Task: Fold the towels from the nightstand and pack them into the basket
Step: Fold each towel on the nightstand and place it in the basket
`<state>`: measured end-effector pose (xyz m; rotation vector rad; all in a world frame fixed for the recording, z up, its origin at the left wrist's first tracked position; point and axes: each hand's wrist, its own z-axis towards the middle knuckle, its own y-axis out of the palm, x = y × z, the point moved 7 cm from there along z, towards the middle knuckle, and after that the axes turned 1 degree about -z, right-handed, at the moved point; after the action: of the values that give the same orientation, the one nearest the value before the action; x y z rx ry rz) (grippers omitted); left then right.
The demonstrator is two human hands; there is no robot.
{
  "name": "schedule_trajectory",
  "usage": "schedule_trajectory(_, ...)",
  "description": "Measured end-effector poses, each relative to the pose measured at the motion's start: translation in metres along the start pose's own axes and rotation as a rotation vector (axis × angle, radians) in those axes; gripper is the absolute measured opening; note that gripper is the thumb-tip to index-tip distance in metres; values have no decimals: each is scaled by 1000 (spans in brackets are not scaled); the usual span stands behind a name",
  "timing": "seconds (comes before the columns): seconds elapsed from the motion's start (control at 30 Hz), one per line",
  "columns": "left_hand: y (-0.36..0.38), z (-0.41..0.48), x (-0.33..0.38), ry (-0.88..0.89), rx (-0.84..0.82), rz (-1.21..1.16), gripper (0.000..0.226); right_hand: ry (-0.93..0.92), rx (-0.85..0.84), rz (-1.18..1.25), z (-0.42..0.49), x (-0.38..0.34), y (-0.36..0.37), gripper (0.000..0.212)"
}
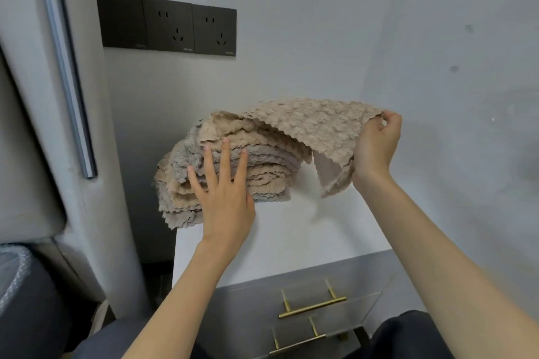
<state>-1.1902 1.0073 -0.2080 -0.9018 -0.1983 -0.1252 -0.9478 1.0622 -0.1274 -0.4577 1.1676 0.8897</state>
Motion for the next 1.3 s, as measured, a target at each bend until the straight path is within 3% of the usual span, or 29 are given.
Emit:
schedule_trajectory(0.23,-1,-11,38,83,57,-123,53,51,35,-103,-7,31,-62,9)
schedule_trajectory(0.33,-2,-17,51,89,113,-146,30,1,-25,-278,-9,45,-84,6)
schedule_trajectory(0.5,-11,-21,64,107,221,-233,25,-18,-129,-739,-5,68,-109,11)
schedule_trajectory(0.67,-16,-28,77,227,280,-269,17,-43,-246,-847,-6,77,-109,16)
schedule_trajectory(0.73,-8,-27,79,216,227,-317,9,-70,-337,-884,-8,81,-107,21)
schedule_trajectory(0.87,23,-22,74,127,-100,-376,43,-144,-638,-993,-23,96,-89,28)
schedule_trajectory(0.97,46,-25,68,175,-293,-231,62,-150,-894,-1144,-41,113,-73,62)
schedule_trajectory(1.03,56,-24,64,197,-366,-203,66,-178,-960,-1204,-46,119,-68,70)
schedule_trajectory(1.13,70,-19,55,197,-501,-242,69,-191,-934,-1238,-42,119,-68,50)
schedule_trajectory(1.3,81,-13,46,198,-614,-236,72,-186,-692,-1323,-27,117,-79,9)
